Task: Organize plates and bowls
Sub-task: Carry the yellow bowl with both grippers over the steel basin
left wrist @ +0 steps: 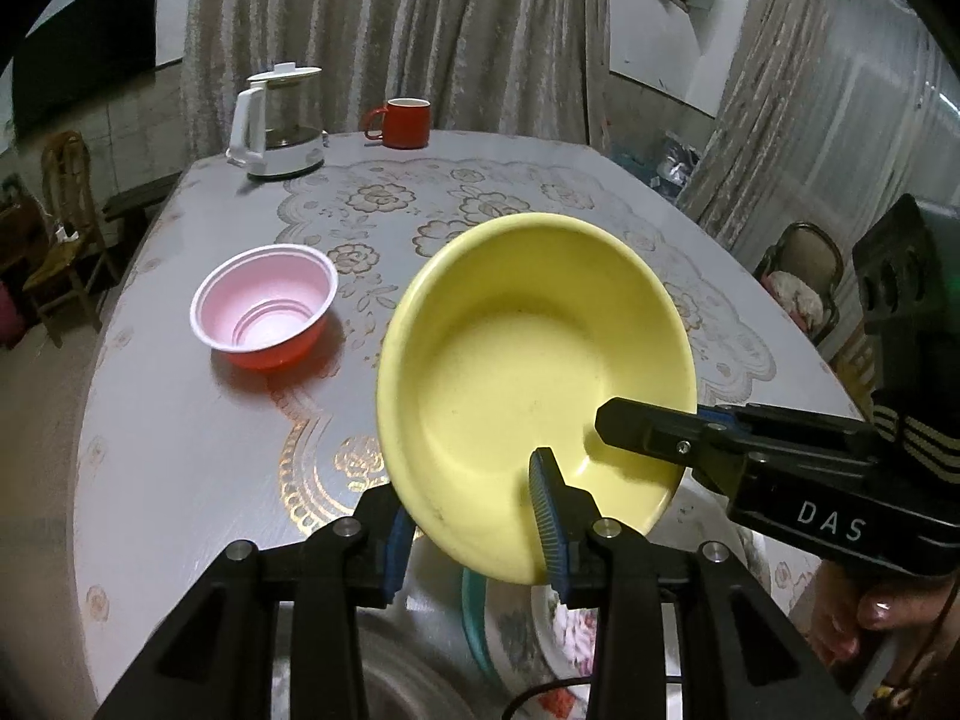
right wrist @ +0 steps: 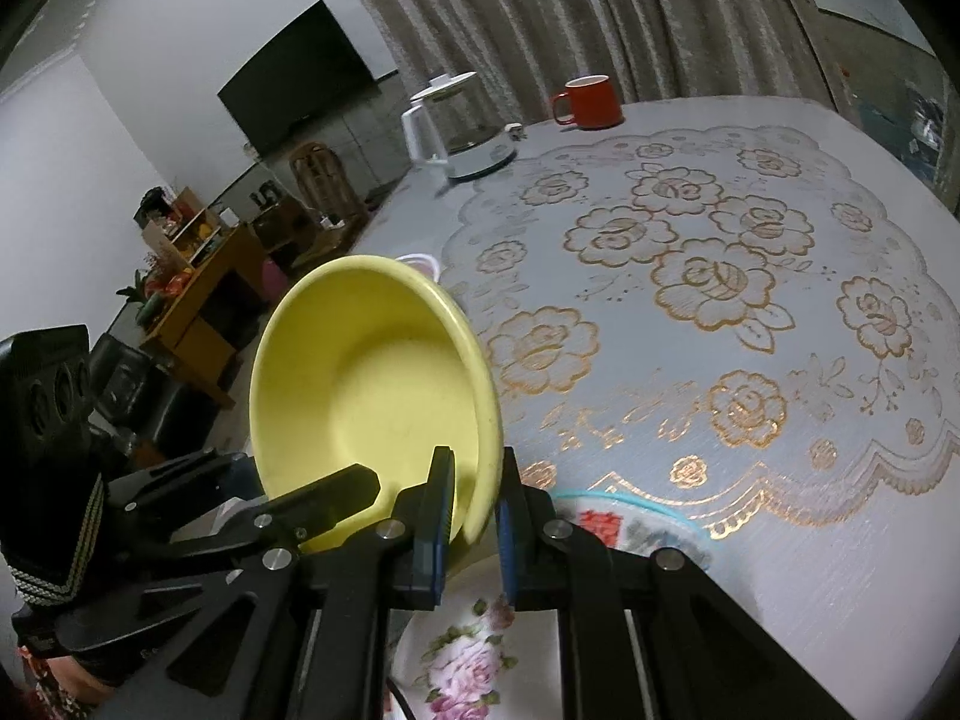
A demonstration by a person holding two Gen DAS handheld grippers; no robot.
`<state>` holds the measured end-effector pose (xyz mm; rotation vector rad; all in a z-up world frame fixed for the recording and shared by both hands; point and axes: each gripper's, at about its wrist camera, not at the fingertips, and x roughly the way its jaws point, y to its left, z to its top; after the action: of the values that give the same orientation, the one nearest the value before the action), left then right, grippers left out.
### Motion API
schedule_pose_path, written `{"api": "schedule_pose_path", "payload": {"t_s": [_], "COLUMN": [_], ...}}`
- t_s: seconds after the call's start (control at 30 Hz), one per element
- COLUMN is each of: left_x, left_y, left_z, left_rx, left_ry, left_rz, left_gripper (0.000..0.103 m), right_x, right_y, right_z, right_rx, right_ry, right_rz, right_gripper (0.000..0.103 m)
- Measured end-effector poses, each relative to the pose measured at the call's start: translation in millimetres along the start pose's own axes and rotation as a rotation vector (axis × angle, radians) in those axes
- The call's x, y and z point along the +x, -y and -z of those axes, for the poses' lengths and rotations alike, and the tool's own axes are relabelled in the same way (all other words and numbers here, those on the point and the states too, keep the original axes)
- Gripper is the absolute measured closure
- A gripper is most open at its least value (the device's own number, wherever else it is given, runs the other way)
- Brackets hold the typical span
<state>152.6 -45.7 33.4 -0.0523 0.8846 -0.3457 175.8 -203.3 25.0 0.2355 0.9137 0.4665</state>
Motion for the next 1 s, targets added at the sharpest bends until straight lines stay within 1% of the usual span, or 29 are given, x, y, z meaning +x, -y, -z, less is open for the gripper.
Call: {"api": "schedule_pose_path", "payload": {"t_s": [0.17, 0.23, 0.33, 0.57, 0.77, 0.83, 1.0], "left_x": [-15, -22, -32, -55, -77, -81, -83], "left_y": [-4, -7, -10, -30, -46, -52, -62], "left_z": [14, 20, 29, 52, 77, 85, 107], "left_rx": [-0.01, -0.023, -0.026, -0.074, -0.099, -0.115, -0.119], "left_ry": [0.01, 0.016, 0.028, 0.045, 0.057, 0.05, 0.027], "left_rz": [0.009, 0.018, 0.011, 0.006, -0.011, -0.017, -0.055], "left_gripper": [0.068, 0.065, 0.065, 0.065, 0.064, 0.061, 0.06], "right_x": [-5, -7, -10, -6, 5, 10, 24], "right_y": [-10, -15, -22, -47, -68, -74, -91], "right_z": [10, 15, 22, 38, 52, 58, 74], "right_rx": [-0.003, -0.009, -0.015, -0.041, -0.054, -0.059, -0.075], "right_ry": [0.003, 0.003, -0.001, -0.018, -0.067, -0.086, -0.136], "right_rz": [-0.016, -0.02, -0.036, -0.083, -0.131, -0.143, -0.169], "right_gripper": [0.091, 0.091, 0.091, 0.09, 0.09, 0.09, 0.09]}}
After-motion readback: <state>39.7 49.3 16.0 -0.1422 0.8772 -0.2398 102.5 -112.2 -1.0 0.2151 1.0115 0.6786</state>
